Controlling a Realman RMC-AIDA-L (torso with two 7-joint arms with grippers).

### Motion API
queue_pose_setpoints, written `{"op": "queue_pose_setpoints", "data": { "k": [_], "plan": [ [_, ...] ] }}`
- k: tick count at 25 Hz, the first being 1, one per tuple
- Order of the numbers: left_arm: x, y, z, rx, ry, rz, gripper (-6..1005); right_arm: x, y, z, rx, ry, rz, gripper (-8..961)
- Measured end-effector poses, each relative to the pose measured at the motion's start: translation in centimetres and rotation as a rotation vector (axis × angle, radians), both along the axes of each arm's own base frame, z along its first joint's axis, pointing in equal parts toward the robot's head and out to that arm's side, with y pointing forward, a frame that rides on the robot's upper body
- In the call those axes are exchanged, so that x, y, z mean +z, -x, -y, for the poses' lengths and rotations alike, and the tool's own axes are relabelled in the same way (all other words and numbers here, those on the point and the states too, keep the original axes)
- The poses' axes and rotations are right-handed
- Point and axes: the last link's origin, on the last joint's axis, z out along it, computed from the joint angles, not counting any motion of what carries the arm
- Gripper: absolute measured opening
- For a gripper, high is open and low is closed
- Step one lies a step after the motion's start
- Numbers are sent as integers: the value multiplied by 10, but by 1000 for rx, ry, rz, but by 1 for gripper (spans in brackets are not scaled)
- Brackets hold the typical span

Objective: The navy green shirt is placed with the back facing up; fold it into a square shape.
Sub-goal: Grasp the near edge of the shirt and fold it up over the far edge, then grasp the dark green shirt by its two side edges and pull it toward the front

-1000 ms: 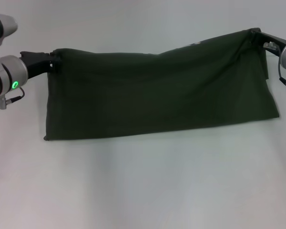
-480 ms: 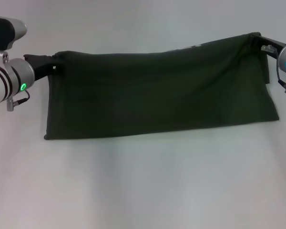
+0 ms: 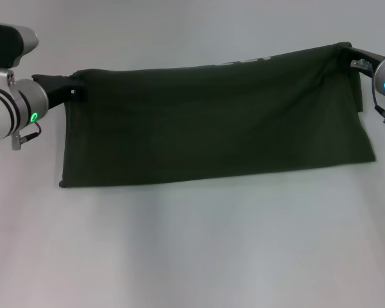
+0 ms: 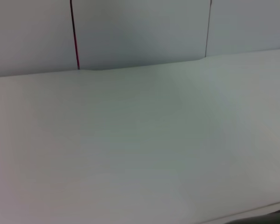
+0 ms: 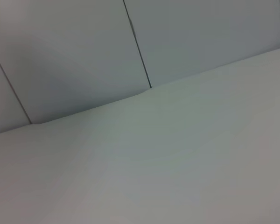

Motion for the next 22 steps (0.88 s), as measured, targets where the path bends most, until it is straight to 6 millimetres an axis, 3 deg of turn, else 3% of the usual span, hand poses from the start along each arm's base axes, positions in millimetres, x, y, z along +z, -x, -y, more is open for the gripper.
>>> {"op": "queue_pose_setpoints", "data": {
  "k": [15,18,22],
  "plan": [
    [-1,0,-1,29,-26,39,40,3,0,-1,-1,-6,0,126],
    [-1,2,-1,41,-37,50,163,4,0,-2,-3,-8,-1,127],
    [0,3,-2,48,-48,54,324,5,-1,-2,-4,-10,-1,395]
  ]
}}
